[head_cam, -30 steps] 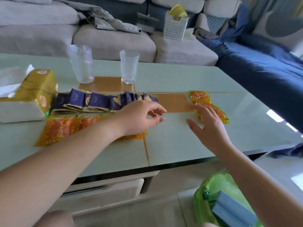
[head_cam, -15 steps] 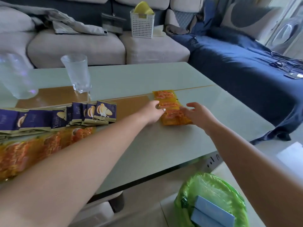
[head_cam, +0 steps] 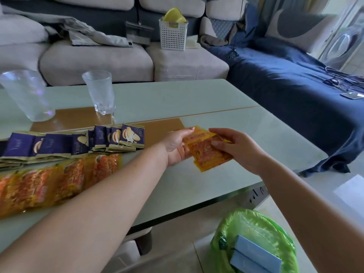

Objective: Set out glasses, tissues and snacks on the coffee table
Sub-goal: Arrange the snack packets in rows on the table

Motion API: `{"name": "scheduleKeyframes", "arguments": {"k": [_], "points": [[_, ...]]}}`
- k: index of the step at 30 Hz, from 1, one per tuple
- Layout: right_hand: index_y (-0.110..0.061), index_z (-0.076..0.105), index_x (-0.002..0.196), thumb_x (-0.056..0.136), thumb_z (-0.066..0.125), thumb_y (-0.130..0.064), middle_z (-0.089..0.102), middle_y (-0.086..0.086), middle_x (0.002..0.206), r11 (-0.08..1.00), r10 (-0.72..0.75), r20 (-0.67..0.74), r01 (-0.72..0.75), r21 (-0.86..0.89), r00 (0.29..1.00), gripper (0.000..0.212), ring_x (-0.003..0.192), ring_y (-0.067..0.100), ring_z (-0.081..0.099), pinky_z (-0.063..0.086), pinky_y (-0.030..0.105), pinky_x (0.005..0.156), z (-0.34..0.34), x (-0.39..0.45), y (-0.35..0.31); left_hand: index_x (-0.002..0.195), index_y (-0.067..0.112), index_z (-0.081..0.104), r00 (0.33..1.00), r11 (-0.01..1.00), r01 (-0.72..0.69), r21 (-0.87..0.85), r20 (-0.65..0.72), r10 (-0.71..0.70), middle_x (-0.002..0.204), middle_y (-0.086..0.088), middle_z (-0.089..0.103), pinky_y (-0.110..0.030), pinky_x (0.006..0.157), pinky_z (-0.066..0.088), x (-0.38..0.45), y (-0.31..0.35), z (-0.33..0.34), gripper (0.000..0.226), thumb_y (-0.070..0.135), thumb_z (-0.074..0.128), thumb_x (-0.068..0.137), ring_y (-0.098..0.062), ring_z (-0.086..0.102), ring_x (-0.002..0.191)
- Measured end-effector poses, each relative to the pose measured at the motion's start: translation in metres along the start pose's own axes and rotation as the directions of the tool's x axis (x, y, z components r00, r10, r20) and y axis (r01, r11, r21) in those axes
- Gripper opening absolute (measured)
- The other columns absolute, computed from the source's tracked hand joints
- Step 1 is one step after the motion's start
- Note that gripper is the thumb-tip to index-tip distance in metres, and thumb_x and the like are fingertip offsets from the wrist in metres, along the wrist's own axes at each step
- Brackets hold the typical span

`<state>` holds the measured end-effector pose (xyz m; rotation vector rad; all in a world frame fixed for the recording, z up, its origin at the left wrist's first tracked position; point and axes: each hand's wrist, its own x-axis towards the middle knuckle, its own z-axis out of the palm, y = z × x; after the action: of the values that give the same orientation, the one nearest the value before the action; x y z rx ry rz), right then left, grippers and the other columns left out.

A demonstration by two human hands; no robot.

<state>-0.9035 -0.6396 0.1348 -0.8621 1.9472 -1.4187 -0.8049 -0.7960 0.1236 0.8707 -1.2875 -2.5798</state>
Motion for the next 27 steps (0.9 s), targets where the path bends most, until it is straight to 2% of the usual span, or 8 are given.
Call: {"name": "scheduleKeyframes", "arguments": {"k": [3,6,8,11,15,20,23,27], "points": [[-0.04,0.065,0.101,0.08,0.07,-0.015,0.067,0.002,0.111,0.997,-0.021,0.053,0.025,-0.077,0.998,0.033,0.101,0.021,0.066,0.054,0.039,0.09,0.006,-0.016,-0.015,0.119,0.007,0.053,0.994,0.99,-0.063,-0.125,-0.092,0.052,0.073,-0.006,0.069,-0.026,0.046,0.056,-0.012,0.002,-0.001,0.026,0.007,0.054,0.093,-0.012,0.067,0.051],[-0.039,0.062,0.108,0.079,0.071,-0.017,0.068,0.005,0.11,0.991,-0.038,0.063,0.046,-0.123,0.997,0.038,0.099,0.023,0.067,0.054,0.041,0.089,0.012,-0.026,-0.026,0.149,0.014,0.013,0.969,0.958,-0.225,-0.18,-0.141,0.201,0.103,-0.009,0.064,-0.035,0.056,0.059,-0.026,0.005,-0.009,0.077,-0.006,0.055,0.088,-0.017,0.068,0.072],[-0.032,0.057,0.115,0.081,0.069,-0.01,0.067,0.012,0.109,0.998,-0.023,0.077,0.027,-0.052,0.997,0.042,0.097,0.027,0.067,0.055,0.042,0.087,0.019,-0.03,-0.035,0.15,0.023,0.014,0.931,0.926,-0.344,-0.153,-0.182,0.316,0.124,-0.007,0.058,-0.036,0.067,0.058,-0.04,0.01,-0.017,0.082,-0.008,0.056,0.086,-0.018,0.065,0.088],[-0.022,0.056,0.116,0.083,0.066,-0.008,0.068,0.012,0.106,1.0,0.007,0.129,-0.003,-0.028,0.992,0.037,0.092,0.022,0.068,0.057,0.035,0.081,0.031,-0.034,-0.049,0.145,0.037,0.029,0.838,0.862,-0.506,0.005,-0.236,0.493,0.128,0.002,0.056,-0.03,0.066,0.051,-0.062,0.018,-0.036,0.078,0.002,0.063,0.084,-0.015,0.063,0.094],[-0.011,0.064,0.102,0.082,0.068,-0.012,0.069,0.006,0.094,0.991,0.022,0.182,0.003,-0.134,0.983,0.02,0.082,0.017,0.068,0.056,0.028,0.074,0.052,-0.037,-0.066,0.138,0.044,0.036,0.743,0.81,-0.583,0.061,-0.363,0.562,0.136,0.002,0.05,-0.025,0.061,0.049,-0.095,0.029,-0.073,0.068,0.019,0.067,0.083,-0.015,0.062,0.109],[-0.007,0.064,0.098,0.083,0.068,-0.023,0.066,0.003,0.087,0.971,0.081,0.264,-0.017,-0.238,0.961,0.022,0.079,0.016,0.063,0.054,0.032,0.078,0.09,-0.032,-0.082,0.121,0.04,0.051,0.71,0.799,-0.594,0.093,-0.406,0.575,0.124,-0.005,0.063,-0.046,0.093,0.05,-0.136,0.035,-0.124,0.054,0.015,0.071,0.077,-0.021,0.066,0.103],[-0.008,0.064,0.088,0.079,0.07,-0.039,0.057,0.008,0.081,0.949,0.147,0.285,-0.054,-0.311,0.947,0.033,0.076,0.021,0.053,0.049,0.039,0.08,0.116,-0.023,-0.089,0.109,0.032,0.062,0.678,0.796,-0.585,0.156,-0.445,0.585,0.108,-0.002,0.07,-0.035,0.079,0.056,-0.167,0.04,-0.153,0.037,0.018,0.074,0.077,-0.018,0.068,0.094],[-0.019,0.061,0.063,0.076,0.068,-0.046,0.05,-0.003,0.06,0.938,0.171,0.36,-0.04,-0.344,0.917,0.031,0.059,0.012,0.043,0.04,0.024,0.061,0.154,-0.016,-0.106,0.1,0.026,0.065,0.608,0.783,-0.584,0.215,-0.523,0.597,0.091,0.001,0.071,-0.02,0.052,0.048,-0.201,0.048,-0.194,0.023,0.018,0.072,0.08,-0.012,0.066,0.074]]}}
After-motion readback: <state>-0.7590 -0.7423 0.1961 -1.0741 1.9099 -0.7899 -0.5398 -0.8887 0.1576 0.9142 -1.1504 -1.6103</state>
